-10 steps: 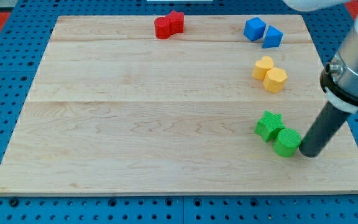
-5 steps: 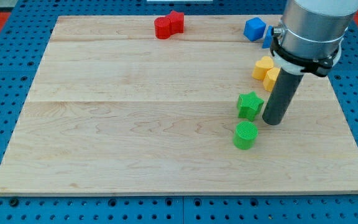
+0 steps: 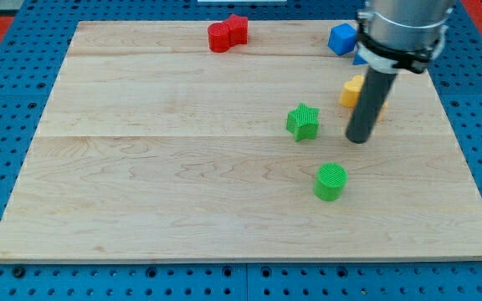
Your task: Push the green star to the top left
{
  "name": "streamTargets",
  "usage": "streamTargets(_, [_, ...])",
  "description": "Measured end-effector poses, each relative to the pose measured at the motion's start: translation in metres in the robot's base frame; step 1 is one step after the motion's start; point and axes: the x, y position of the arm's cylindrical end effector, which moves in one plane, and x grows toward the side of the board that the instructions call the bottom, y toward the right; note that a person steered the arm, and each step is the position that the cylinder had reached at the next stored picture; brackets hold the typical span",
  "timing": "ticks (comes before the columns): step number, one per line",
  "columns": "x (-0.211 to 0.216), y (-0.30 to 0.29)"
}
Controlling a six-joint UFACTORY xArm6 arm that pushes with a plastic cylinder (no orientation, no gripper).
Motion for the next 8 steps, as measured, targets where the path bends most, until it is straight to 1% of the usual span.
streamTargets(1, [-0.019, -0.062])
streamTargets(2, [-0.064, -0.076])
streamTargets(3, [-0.071, -0.122])
streamTargets(4, [-0.041, -0.129])
streamTargets(5, [-0.025, -0.142])
streamTargets(6, [-0.038, -0.208])
streamTargets(7, [-0.072, -0.264])
streamTargets(8, [-0.071, -0.282])
